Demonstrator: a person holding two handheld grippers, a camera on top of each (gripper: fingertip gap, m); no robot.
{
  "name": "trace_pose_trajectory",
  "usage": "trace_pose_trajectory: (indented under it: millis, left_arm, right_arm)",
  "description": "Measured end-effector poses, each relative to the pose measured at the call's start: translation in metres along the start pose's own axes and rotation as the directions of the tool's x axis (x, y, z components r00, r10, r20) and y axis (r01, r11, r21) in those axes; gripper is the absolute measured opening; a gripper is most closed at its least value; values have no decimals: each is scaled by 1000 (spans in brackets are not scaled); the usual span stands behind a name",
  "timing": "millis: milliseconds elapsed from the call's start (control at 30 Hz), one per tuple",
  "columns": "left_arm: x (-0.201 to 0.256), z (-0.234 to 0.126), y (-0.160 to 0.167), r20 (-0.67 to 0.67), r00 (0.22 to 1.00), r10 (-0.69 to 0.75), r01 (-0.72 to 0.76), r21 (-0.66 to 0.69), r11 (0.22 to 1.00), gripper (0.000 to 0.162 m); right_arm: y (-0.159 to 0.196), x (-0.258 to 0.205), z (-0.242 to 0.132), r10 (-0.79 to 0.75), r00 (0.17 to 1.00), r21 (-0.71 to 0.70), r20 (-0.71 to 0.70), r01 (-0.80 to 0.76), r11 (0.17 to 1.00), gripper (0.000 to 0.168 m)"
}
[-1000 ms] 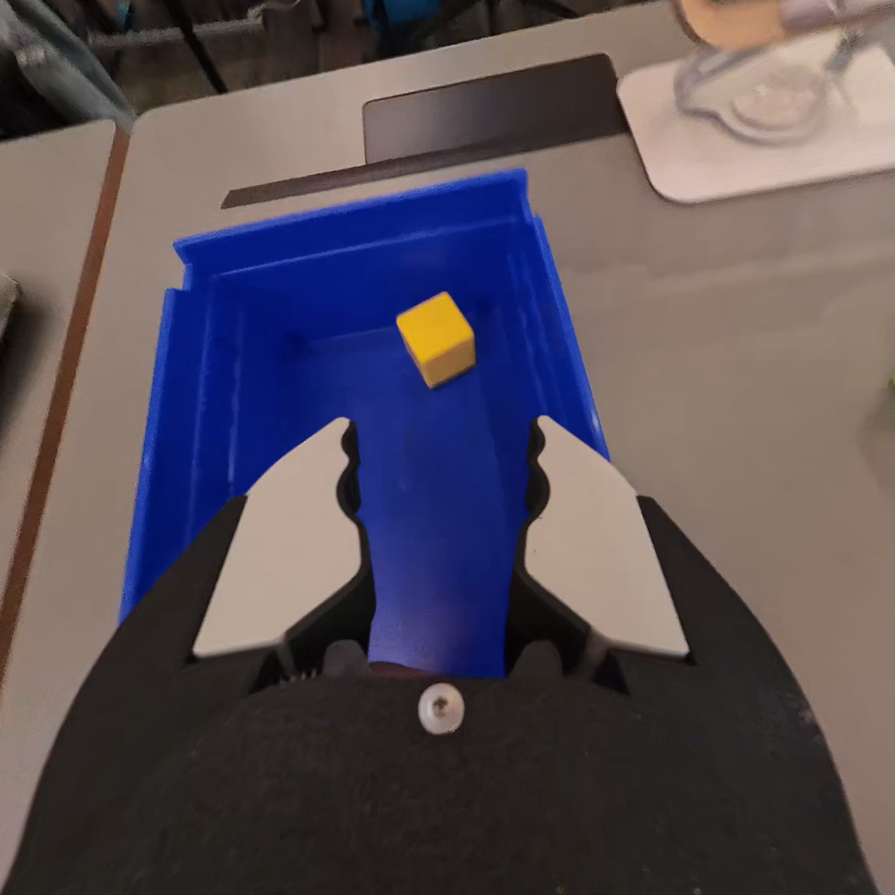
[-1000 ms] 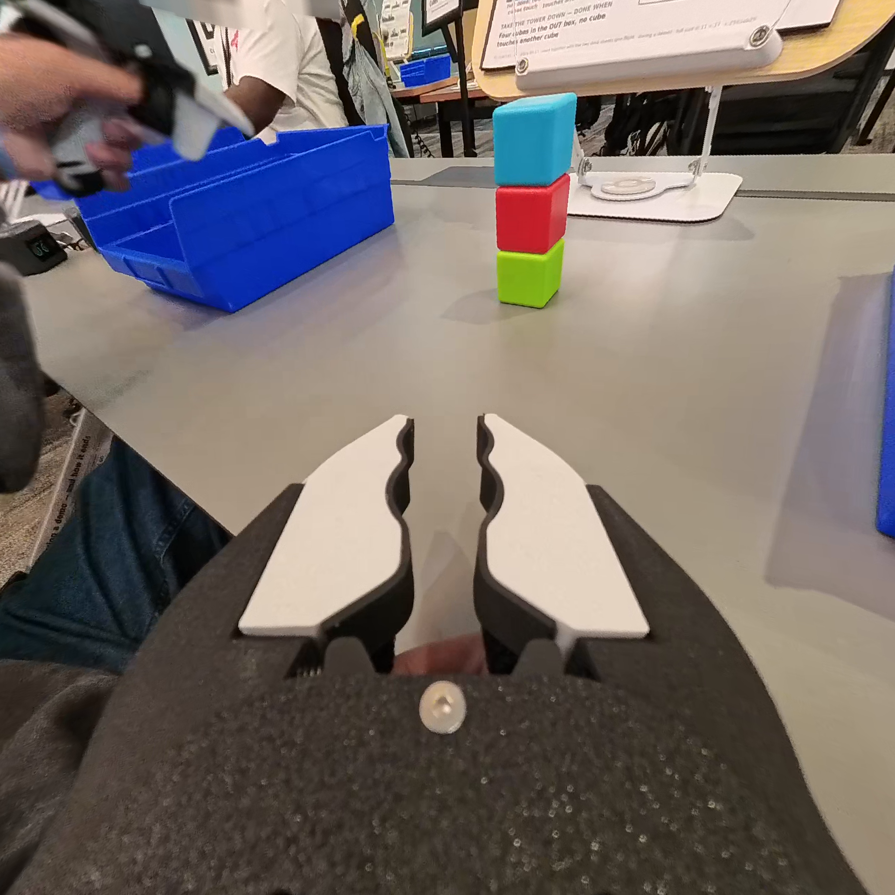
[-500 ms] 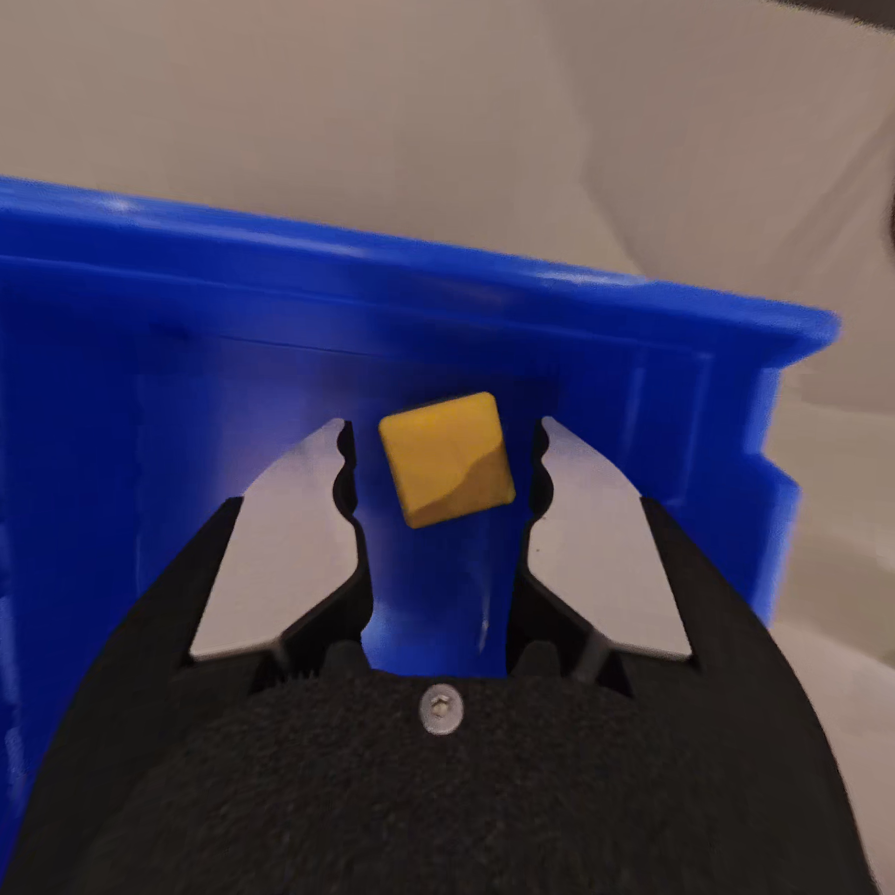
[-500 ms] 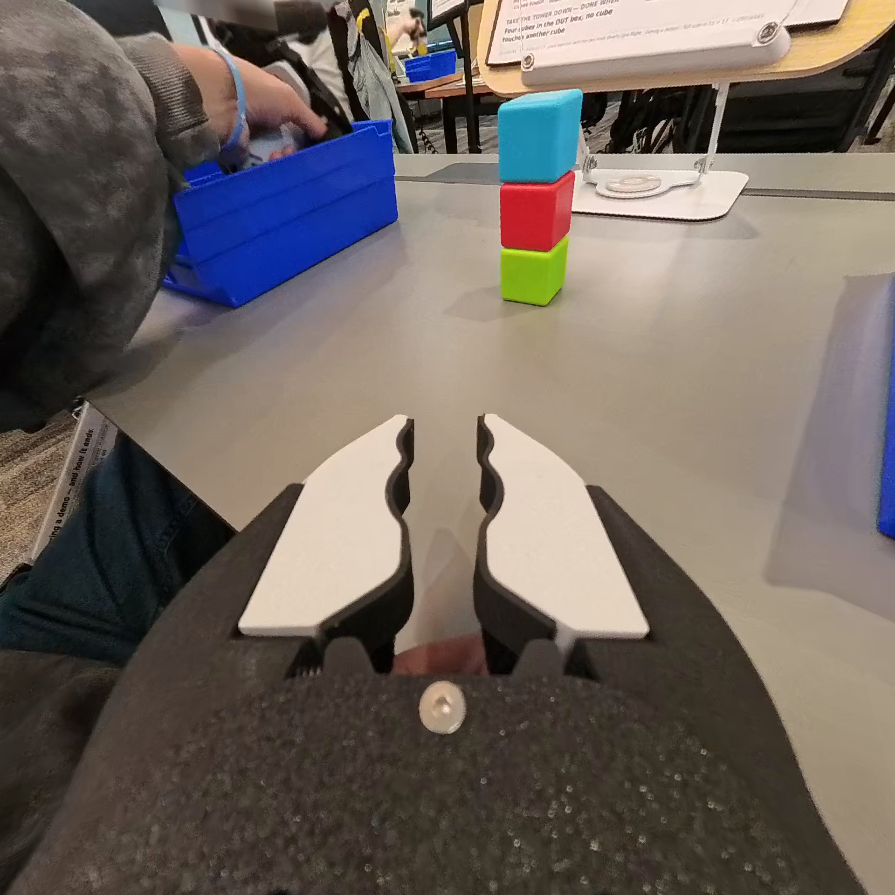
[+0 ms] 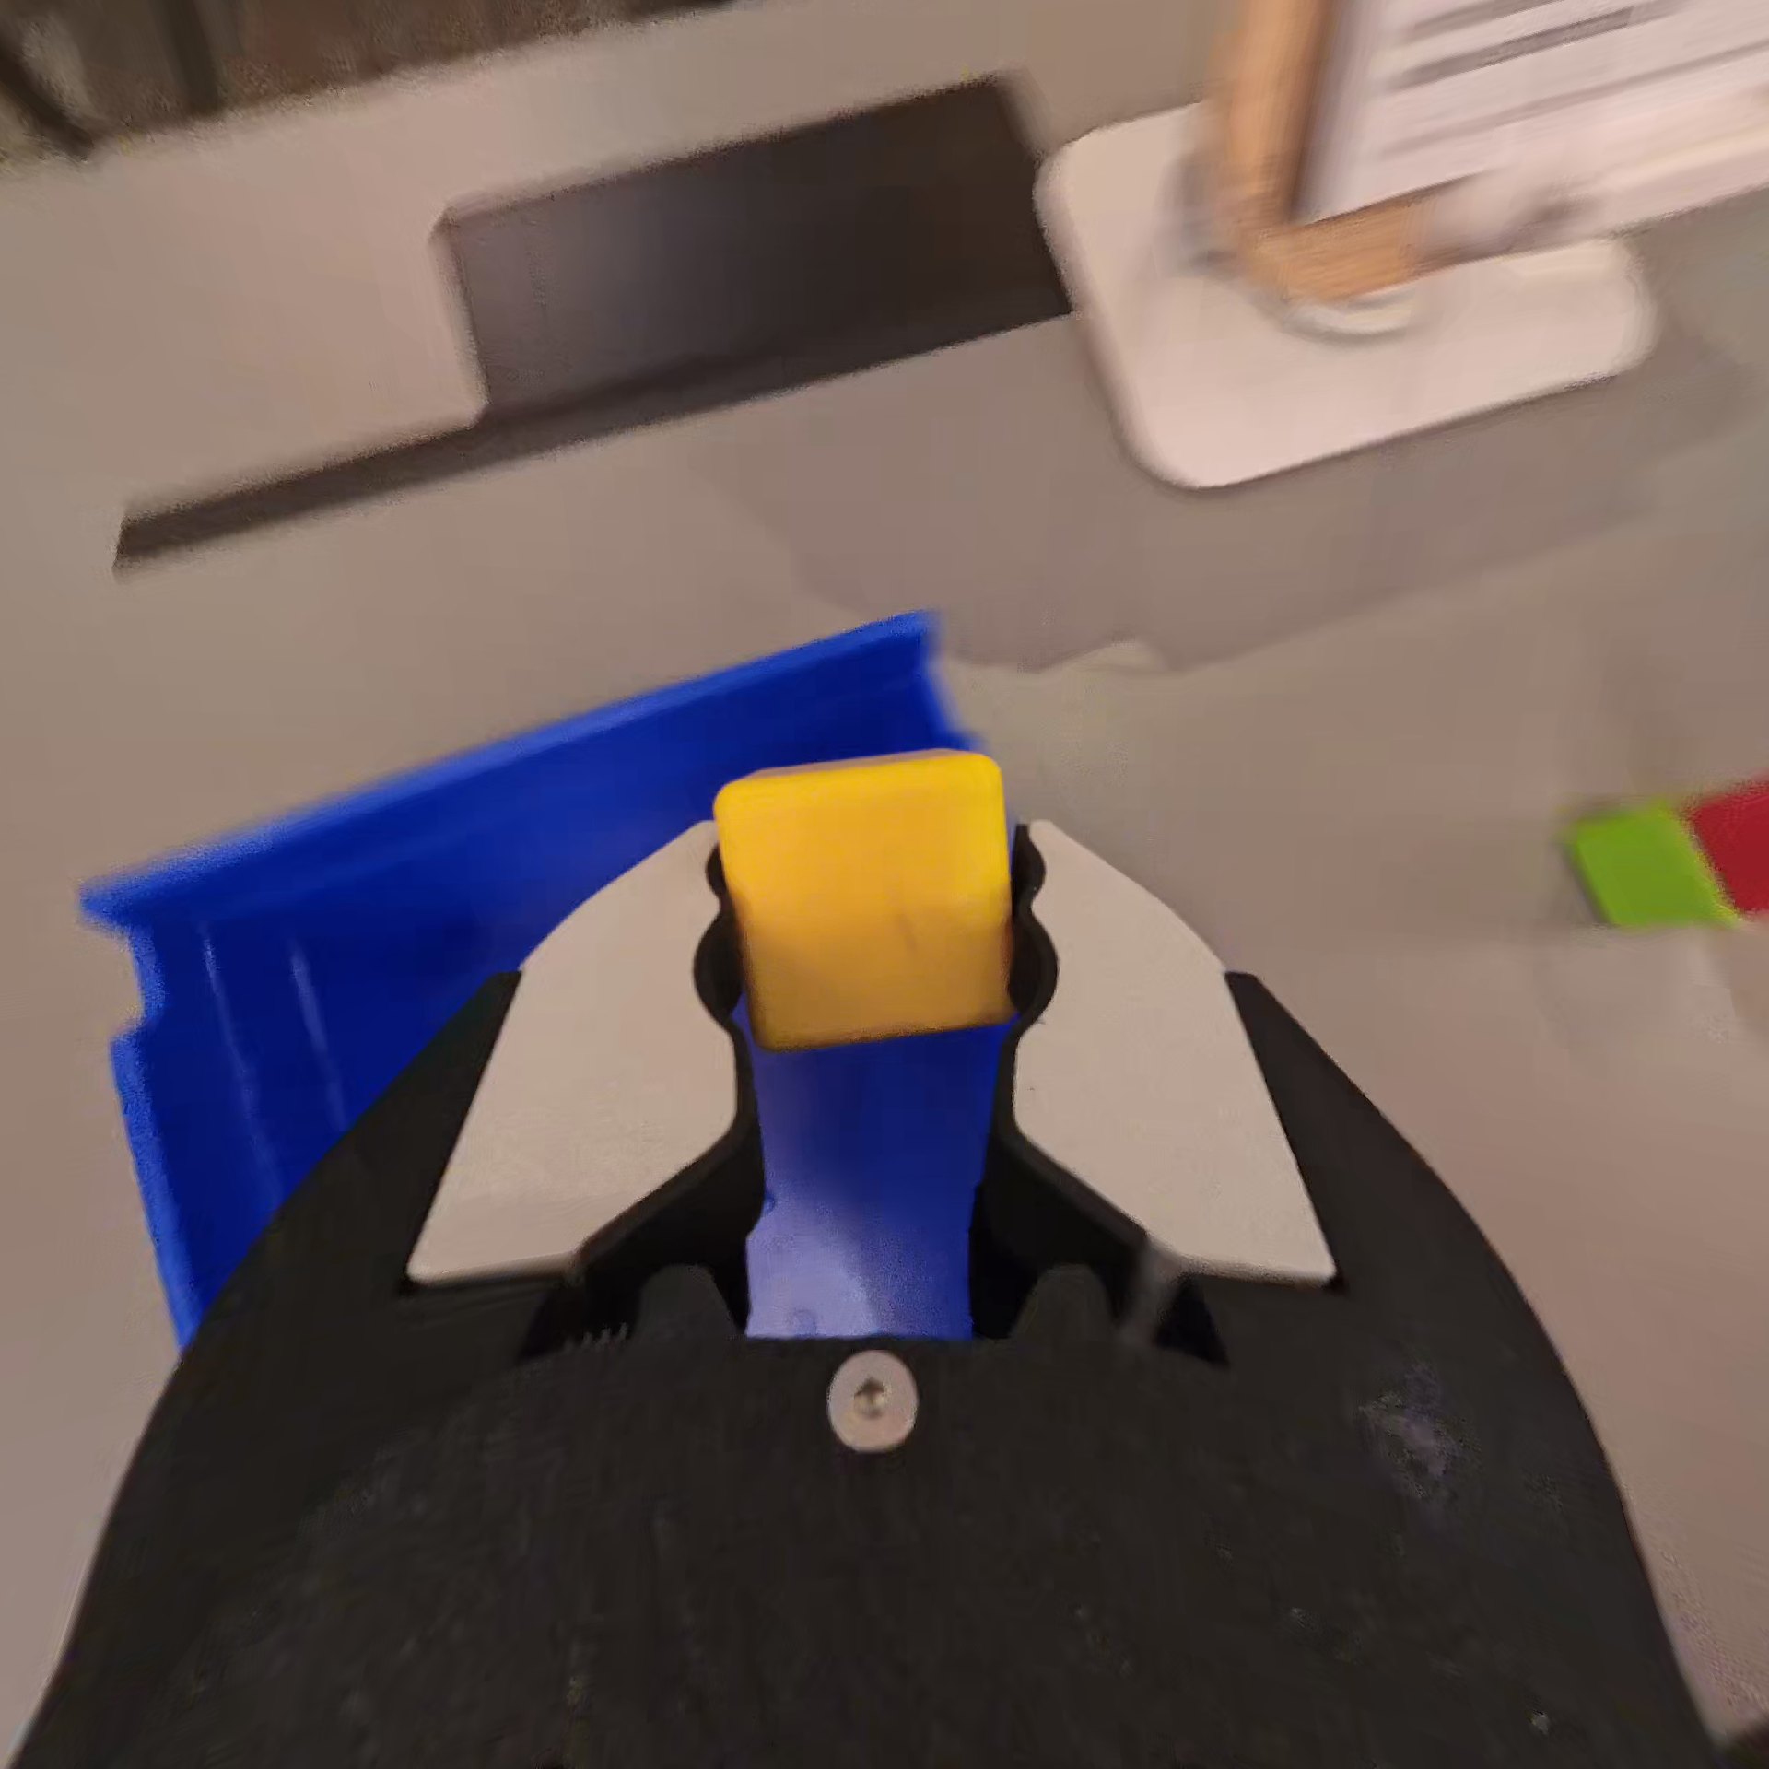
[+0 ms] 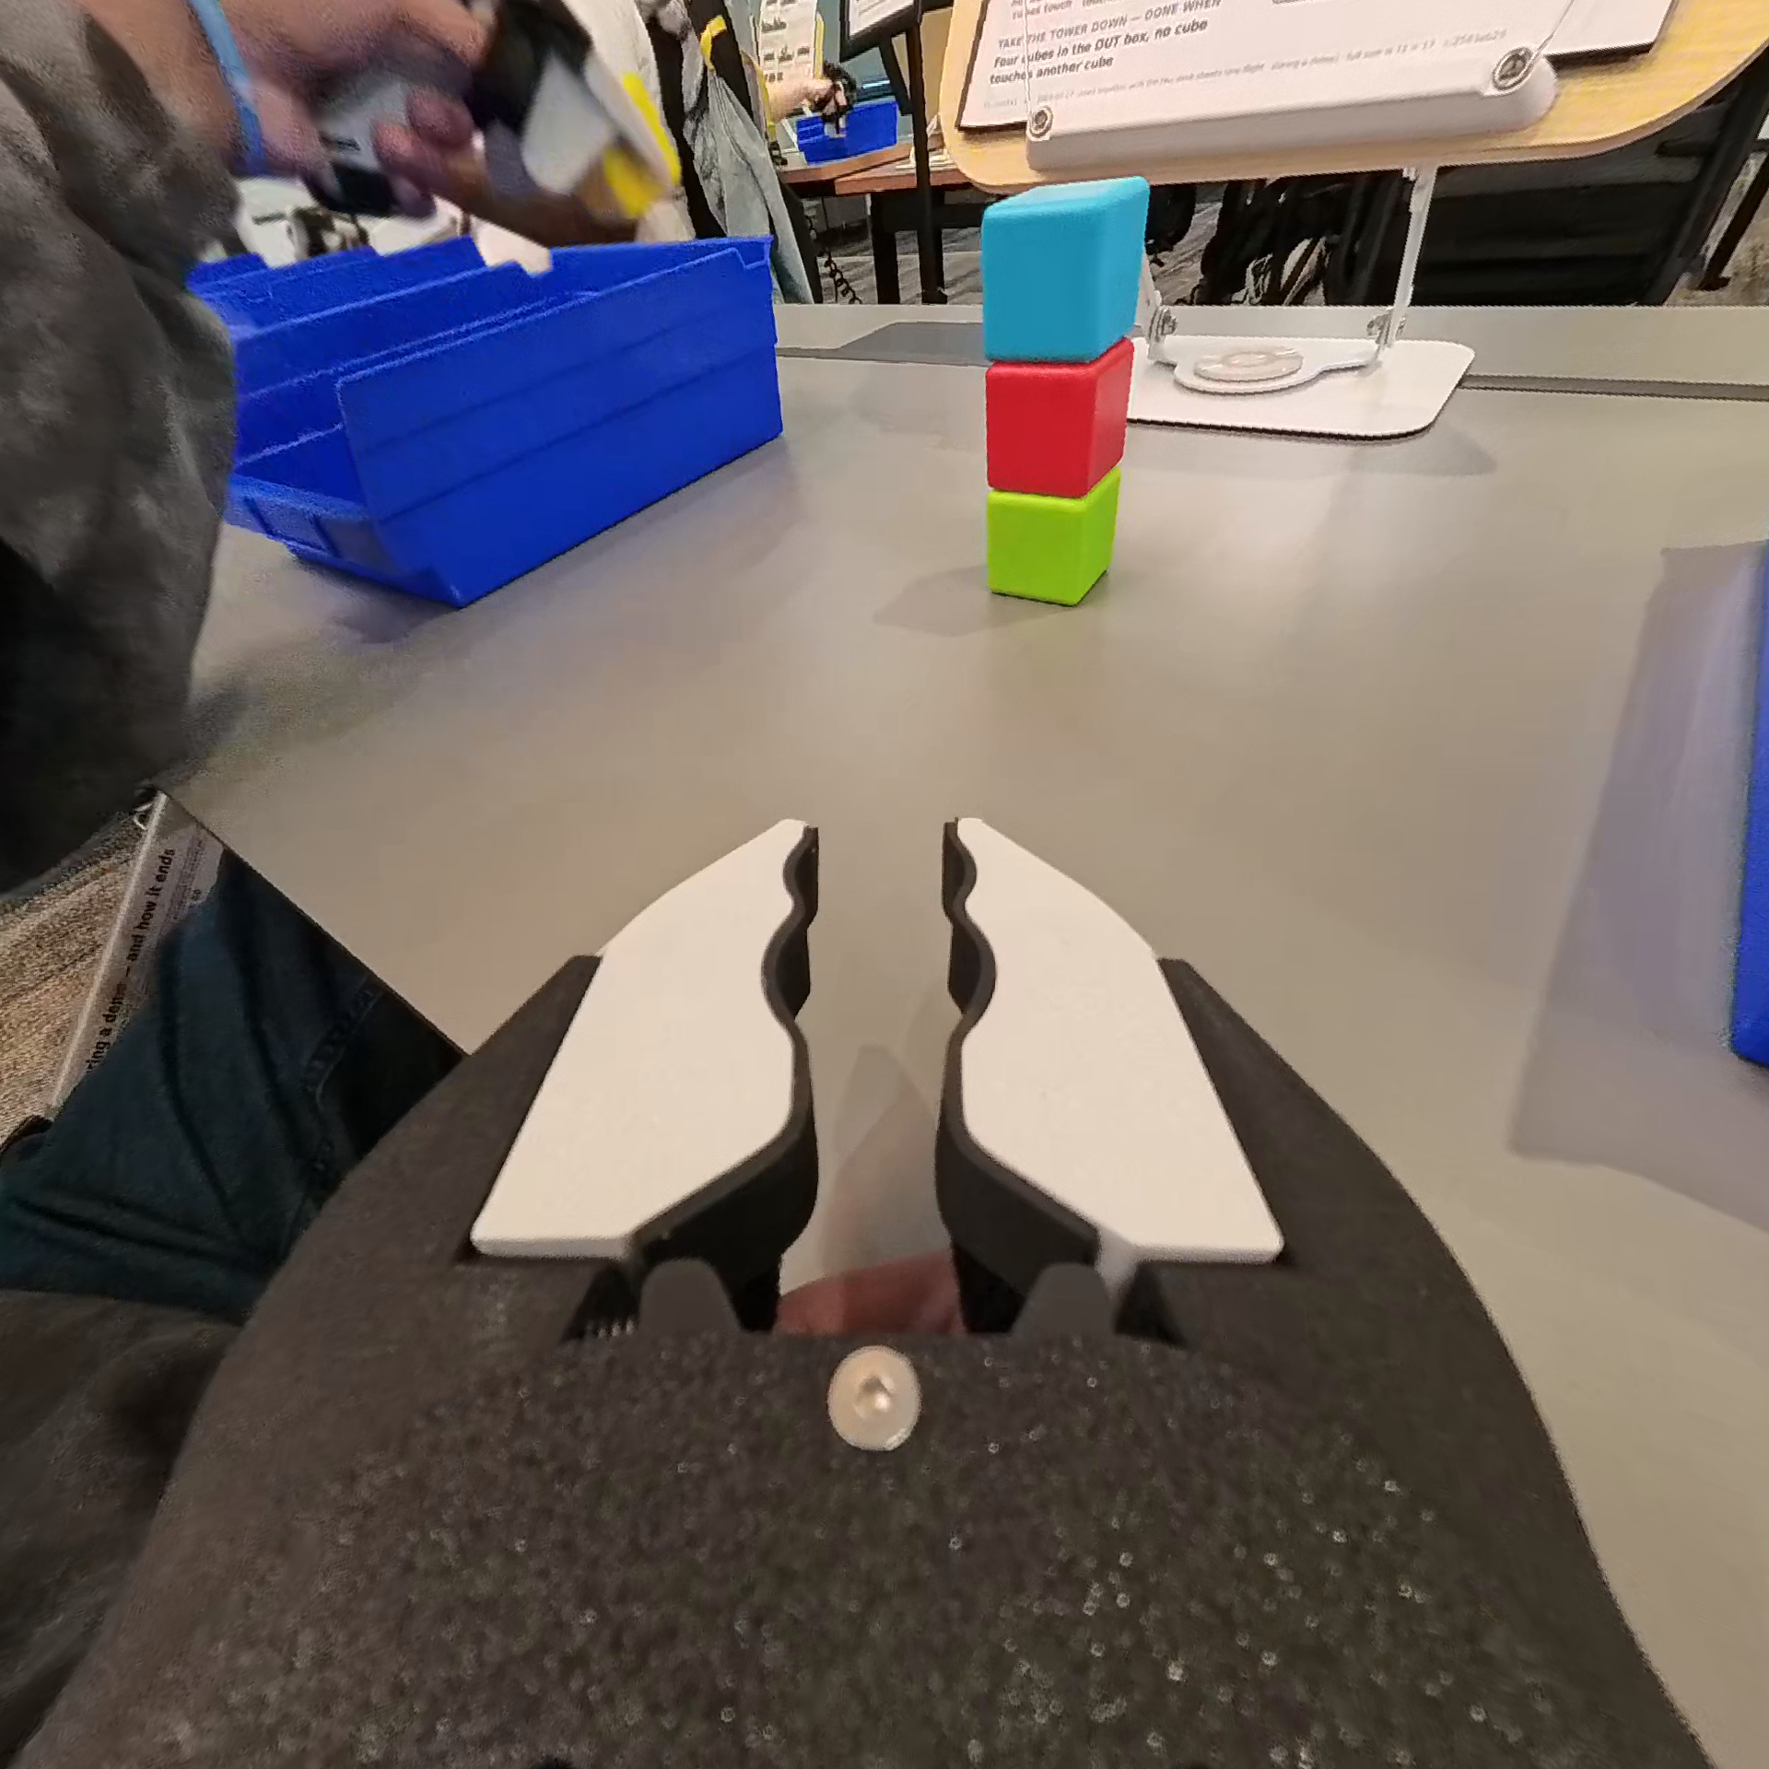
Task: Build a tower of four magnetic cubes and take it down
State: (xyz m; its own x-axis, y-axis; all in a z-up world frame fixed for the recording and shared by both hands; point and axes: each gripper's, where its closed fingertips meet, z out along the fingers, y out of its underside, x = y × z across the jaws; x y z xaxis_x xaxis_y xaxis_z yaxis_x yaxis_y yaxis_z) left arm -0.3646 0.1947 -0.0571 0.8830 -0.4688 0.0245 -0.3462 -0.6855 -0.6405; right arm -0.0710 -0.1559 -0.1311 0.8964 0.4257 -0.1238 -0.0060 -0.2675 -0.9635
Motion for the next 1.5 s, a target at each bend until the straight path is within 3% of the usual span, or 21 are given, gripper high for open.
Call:
trace_pose_trajectory:
  millis: [100, 200, 300, 400, 500, 833, 900, 1033, 1067, 1133, 1200, 1300, 1367, 1500]
  left_arm:
    - [69, -37, -29, -193, 940, 280, -262, 115, 958, 54]
    - [137, -57, -34, -308, 776, 550, -518, 185, 835, 53]
    - [193, -58, -26, -396, 612, 684, -680, 179, 711, 53]
    - [236, -48, -21, -461, 493, 738, -764, 178, 621, 53]
    - [269, -33, -22, -506, 428, 749, -796, 182, 578, 53]
    - [301, 16, 1, -605, 330, 725, -890, 57, 452, 54]
    - [305, 16, 2, -616, 326, 717, -887, 63, 457, 53]
    - [302, 17, -2, -596, 343, 726, -883, 58, 465, 54]
    - [301, 16, -5, -580, 356, 733, -877, 64, 476, 62]
    - [298, 3, -17, -534, 407, 741, -838, 106, 536, 67]
    - [294, -19, -36, -448, 500, 741, -751, 202, 629, 67]
    - [274, -54, -52, -297, 724, 623, -513, 372, 774, 71]
    - [259, -73, -34, -275, 845, 460, -308, 454, 836, 70]
    - [249, -89, 54, -298, 922, 247, -54, 534, 844, 69]
  right_arm:
    - [0, 0, 0, -2, 1000, -1, -1, 2, 1000, 25]
    - [0, 1, 0, -4, 1000, 1, -7, 4, 1000, 25]
    - [0, 2, 0, -3, 1000, 0, -8, 3, 1000, 25]
    - [-1, 2, -1, -2, 1000, 2, -9, 2, 1000, 24]
    - [-1, 3, -2, -1, 1000, 4, -8, 1, 1000, 24]
    - [-1, 3, -2, 6, 1000, 6, -3, -6, 1000, 25]
    - [-1, 3, -2, 5, 1000, 7, -3, -5, 1000, 24]
    - [-1, 3, -2, 9, 1000, 6, 0, -9, 1000, 25]
    - [-2, 3, -2, 9, 1000, 8, -1, -9, 1000, 24]
    - [-2, 3, -3, 10, 1000, 9, -2, -10, 1000, 24]
    - [-2, 4, -3, 11, 1000, 11, -5, -11, 1000, 24]
    - [-2, 5, -3, 15, 1000, 13, -9, -15, 1000, 24]
    - [-2, 5, -3, 17, 1000, 12, -9, -17, 1000, 25]
    - [-3, 7, -3, 18, 1000, 20, -22, -17, 1000, 25]
